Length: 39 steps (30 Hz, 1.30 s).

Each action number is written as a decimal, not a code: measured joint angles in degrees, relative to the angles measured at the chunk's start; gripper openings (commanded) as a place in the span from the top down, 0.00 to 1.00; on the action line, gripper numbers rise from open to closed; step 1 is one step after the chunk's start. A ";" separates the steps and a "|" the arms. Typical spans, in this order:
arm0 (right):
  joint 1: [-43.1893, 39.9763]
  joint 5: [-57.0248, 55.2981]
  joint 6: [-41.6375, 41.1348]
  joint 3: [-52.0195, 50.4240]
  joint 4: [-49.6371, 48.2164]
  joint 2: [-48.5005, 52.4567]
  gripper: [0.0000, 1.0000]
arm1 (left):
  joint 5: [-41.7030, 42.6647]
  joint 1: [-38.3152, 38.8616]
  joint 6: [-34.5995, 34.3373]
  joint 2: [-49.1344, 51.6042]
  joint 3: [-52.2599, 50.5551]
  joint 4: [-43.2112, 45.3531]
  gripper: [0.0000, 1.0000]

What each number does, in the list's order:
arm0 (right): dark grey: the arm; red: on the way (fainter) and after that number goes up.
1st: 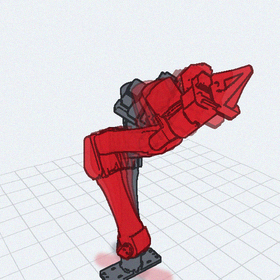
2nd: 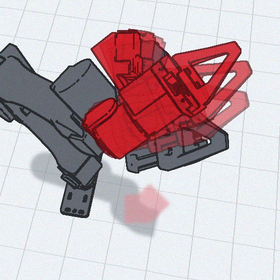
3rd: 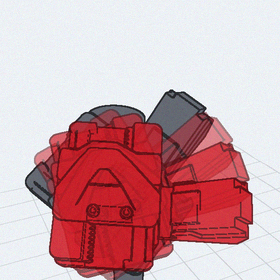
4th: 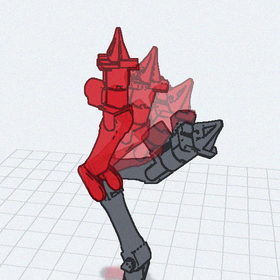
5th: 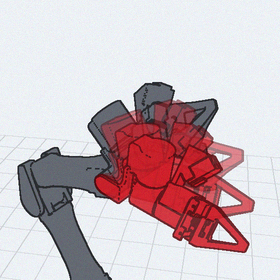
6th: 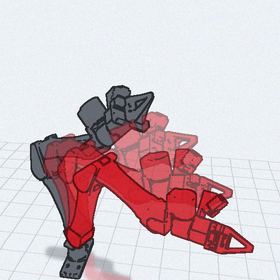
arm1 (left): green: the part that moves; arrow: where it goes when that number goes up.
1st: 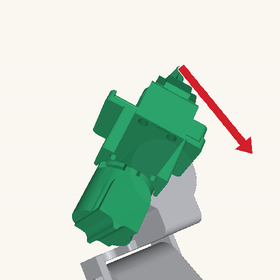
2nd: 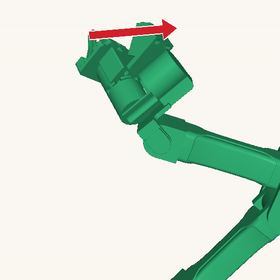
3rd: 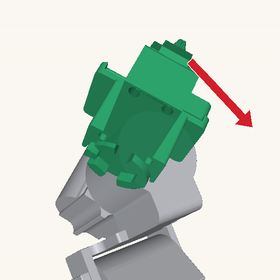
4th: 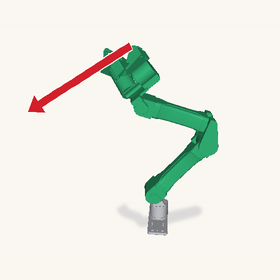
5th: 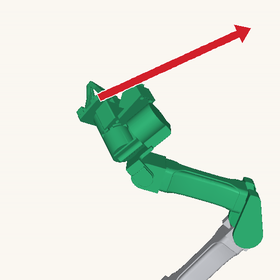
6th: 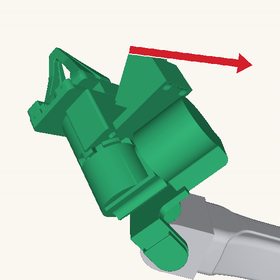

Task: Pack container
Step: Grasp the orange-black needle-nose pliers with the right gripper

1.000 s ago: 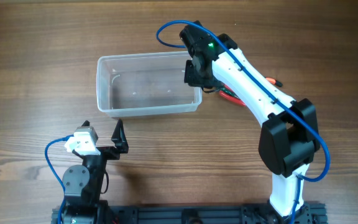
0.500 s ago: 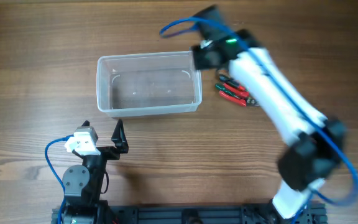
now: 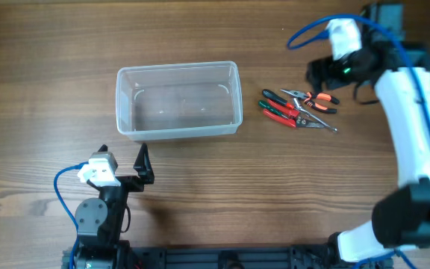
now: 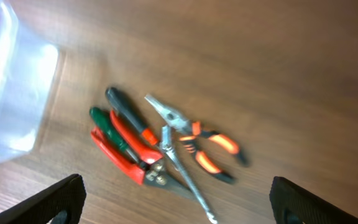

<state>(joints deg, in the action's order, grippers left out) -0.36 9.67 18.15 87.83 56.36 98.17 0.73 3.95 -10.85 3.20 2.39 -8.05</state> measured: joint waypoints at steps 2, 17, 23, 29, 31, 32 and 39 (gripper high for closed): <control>0.76 -0.46 -0.02 -4.13 -2.80 1.84 0.09 | 0.00 0.00 0.00 0.00 0.00 -0.02 0.00; -3.21 -14.25 11.02 -8.11 -19.26 15.06 0.18 | 0.00 0.00 0.00 0.00 0.00 -0.02 0.00; -4.09 -14.25 15.67 -8.11 -20.83 18.58 0.20 | 0.00 0.00 0.00 0.00 0.00 -0.02 0.00; -4.09 -14.19 16.83 -8.11 -19.76 18.97 0.29 | 0.02 0.00 0.00 0.00 0.00 -0.02 0.00; -4.09 -13.64 17.07 -8.11 -19.04 19.06 0.34 | 0.00 0.00 0.00 0.00 0.00 -0.02 0.00; -4.09 -13.07 17.11 -8.11 -18.71 19.17 0.37 | 0.00 0.00 0.00 0.00 0.00 -0.02 0.00; -4.20 -7.89 16.98 -8.11 -16.57 20.20 0.36 | 0.00 0.00 0.00 0.00 0.00 -0.02 0.00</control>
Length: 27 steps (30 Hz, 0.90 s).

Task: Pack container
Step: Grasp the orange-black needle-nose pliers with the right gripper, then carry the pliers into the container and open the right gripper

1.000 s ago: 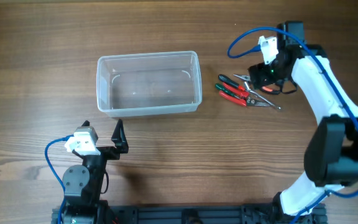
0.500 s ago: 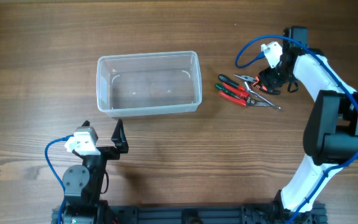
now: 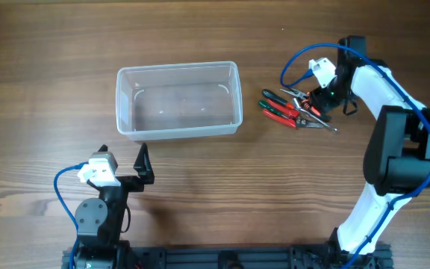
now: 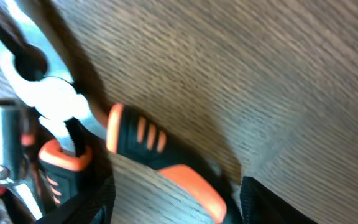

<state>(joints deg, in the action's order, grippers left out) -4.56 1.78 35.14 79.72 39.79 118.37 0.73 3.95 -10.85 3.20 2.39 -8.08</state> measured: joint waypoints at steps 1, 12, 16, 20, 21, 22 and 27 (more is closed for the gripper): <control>-0.04 0.59 -0.13 0.02 0.00 0.15 0.41 | 0.00 0.00 0.00 0.00 0.00 0.00 0.00; -0.42 2.16 -4.92 0.42 -1.01 0.90 0.96 | 0.00 0.00 0.00 0.00 0.00 0.00 0.00; -0.94 0.74 -10.47 0.52 -2.21 0.96 0.96 | 0.02 0.00 0.00 0.00 0.00 0.00 0.00; -1.46 -2.97 -14.40 1.70 -0.44 1.20 0.96 | 0.00 0.00 0.00 0.00 0.00 0.00 0.00; -1.53 -3.34 -14.75 2.01 0.24 1.20 0.95 | 0.00 0.00 0.00 0.00 0.00 0.00 0.00; -1.62 -4.24 -15.21 2.75 1.66 1.20 0.96 | 0.00 0.00 0.00 0.00 0.00 0.00 0.00; 0.02 -3.02 -16.31 8.46 8.33 -1.18 0.96 | 0.00 0.00 0.00 0.00 0.00 0.00 0.00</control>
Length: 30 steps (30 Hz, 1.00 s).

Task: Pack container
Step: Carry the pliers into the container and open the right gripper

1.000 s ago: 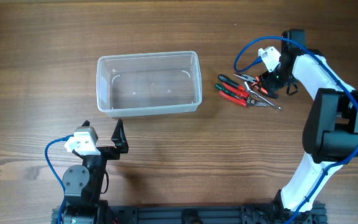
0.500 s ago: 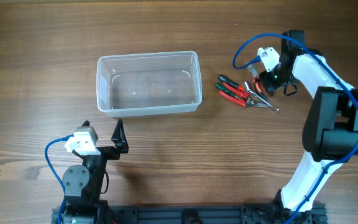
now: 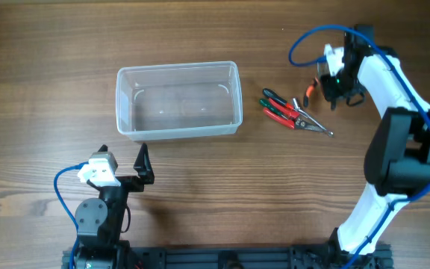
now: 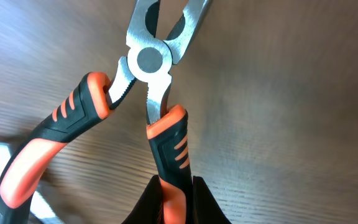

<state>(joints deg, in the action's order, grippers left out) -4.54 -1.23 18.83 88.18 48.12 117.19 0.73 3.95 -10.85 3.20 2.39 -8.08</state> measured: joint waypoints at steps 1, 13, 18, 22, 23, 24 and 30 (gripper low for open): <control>0.76 1.07 -0.17 0.92 0.55 -1.09 0.96 | 0.00 0.00 0.00 0.00 0.00 0.00 0.00; 27.47 16.76 14.27 8.07 2.60 -22.29 0.96 | 0.00 0.00 0.00 0.00 0.00 0.00 0.00; 35.74 16.20 29.51 7.13 2.32 -17.09 0.96 | 0.00 0.00 0.00 0.00 0.00 0.00 0.00; 36.04 16.17 34.86 6.86 -0.20 -11.96 0.96 | 0.02 0.00 0.00 0.00 0.00 0.00 0.00; 35.93 16.02 35.82 6.86 -1.31 -10.25 0.96 | 0.00 0.00 0.00 0.00 0.00 0.00 0.00; 35.82 15.89 36.61 6.86 -2.38 -8.76 0.96 | 0.00 0.00 0.00 0.00 0.00 0.00 0.00; 35.74 12.96 39.87 6.75 -6.25 0.90 0.96 | 0.00 0.00 0.00 0.00 0.00 0.00 0.00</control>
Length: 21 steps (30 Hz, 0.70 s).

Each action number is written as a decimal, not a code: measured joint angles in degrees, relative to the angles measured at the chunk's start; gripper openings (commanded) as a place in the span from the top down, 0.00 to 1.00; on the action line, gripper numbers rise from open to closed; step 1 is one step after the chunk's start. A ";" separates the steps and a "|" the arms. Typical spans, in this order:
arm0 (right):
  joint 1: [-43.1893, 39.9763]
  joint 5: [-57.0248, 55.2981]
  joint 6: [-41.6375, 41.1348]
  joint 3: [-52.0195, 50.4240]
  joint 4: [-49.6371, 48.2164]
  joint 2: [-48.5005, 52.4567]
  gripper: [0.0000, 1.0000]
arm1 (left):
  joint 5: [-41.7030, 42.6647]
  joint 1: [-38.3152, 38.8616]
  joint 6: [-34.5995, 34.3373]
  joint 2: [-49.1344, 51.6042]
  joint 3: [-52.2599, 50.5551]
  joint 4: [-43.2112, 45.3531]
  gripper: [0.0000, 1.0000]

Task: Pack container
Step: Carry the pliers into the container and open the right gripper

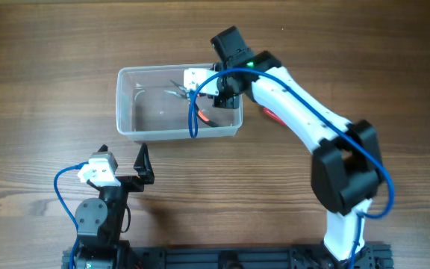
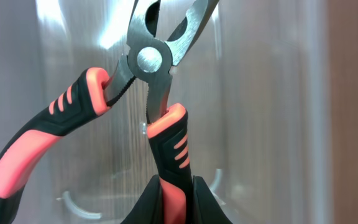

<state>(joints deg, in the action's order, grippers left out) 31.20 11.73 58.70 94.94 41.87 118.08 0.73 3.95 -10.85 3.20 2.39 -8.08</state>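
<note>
The clear plastic container stands at the table's middle left. My right gripper hangs over its right half, shut on one handle of the orange-and-black pliers. In the right wrist view the pliers point away from the gripper, handles spread, with the container's clear floor behind them. My left gripper rests near the front left, away from the container; whether it is open does not show.
Right of the container, a sliver of the red-handled tools shows; the right arm covers most of the pile. The left arm's base sits at the front edge. Bare wooden table surrounds the container.
My right gripper, still shut on the orange pliers, has moved left from above the tool pile to over the container's right half. The left arm has not moved.
The right gripper first hovered open above the tool pile right of the container. Then it was down at the orange pliers. Then it held them by one handle, lifted clear of the pile, and now it holds them over the container.
</note>
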 measured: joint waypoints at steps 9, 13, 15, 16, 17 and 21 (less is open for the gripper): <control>0.00 -1.53 0.13 -0.22 -8.00 4.09 0.85 | 0.00 0.00 0.00 0.00 0.00 0.00 0.00; 0.00 -1.60 -1.36 -0.22 -9.81 4.09 0.59 | 0.00 0.00 0.00 0.00 0.00 0.00 0.00; 0.00 -2.49 -4.26 -0.20 -10.64 4.09 0.55 | 0.00 0.00 0.00 0.00 0.00 0.00 0.00; 0.00 -3.04 -5.62 -0.20 -10.88 4.09 0.55 | 0.02 0.00 0.00 0.00 0.00 0.00 0.00; 0.00 -3.54 -7.45 -0.20 -10.91 4.07 0.55 | 0.02 0.00 0.00 0.00 0.00 0.00 0.00; 0.00 -6.51 -15.23 -0.20 -9.90 2.38 0.51 | 0.00 0.00 0.00 0.00 0.00 0.00 0.00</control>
<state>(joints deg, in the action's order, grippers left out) 31.20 5.21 43.46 94.74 31.97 120.46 0.73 3.95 -10.85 3.20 2.39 -8.08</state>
